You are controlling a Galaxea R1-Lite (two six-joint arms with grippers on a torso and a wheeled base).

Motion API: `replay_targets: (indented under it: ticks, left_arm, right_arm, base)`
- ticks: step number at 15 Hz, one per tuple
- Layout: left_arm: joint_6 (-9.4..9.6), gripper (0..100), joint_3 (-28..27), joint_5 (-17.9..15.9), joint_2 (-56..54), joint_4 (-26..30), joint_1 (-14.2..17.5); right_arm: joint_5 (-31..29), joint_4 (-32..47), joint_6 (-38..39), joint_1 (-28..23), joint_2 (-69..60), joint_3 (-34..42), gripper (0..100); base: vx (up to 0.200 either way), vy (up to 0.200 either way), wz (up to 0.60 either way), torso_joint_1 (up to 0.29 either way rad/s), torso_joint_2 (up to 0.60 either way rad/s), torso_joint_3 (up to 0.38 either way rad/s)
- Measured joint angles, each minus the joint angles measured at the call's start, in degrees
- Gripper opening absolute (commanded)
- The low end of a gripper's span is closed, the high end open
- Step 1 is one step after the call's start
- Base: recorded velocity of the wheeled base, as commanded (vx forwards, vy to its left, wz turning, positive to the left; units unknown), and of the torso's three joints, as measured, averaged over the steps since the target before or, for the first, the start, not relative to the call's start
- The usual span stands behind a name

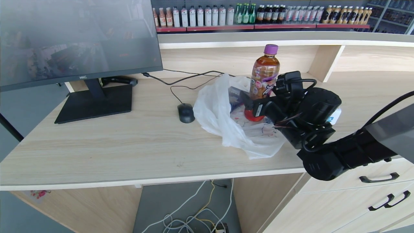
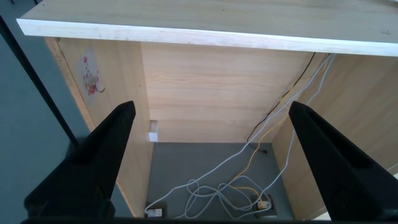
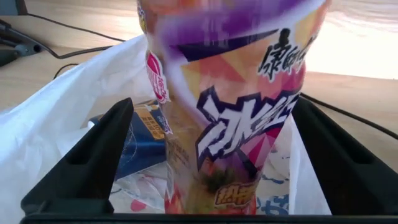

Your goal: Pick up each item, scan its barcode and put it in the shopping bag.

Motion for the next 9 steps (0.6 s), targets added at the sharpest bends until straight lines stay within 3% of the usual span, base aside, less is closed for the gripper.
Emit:
replay_targets:
  ticks: [9]
  left_arm:
    - [0.0,100,0.0,0.0,0.0,0.0,0.0]
  right_arm:
    - [-0.1,-0.1,0.1,0.1,-19.0,13.0,100]
  base:
    - [0.0,0.0,0.0,0.0,0.0,0.0]
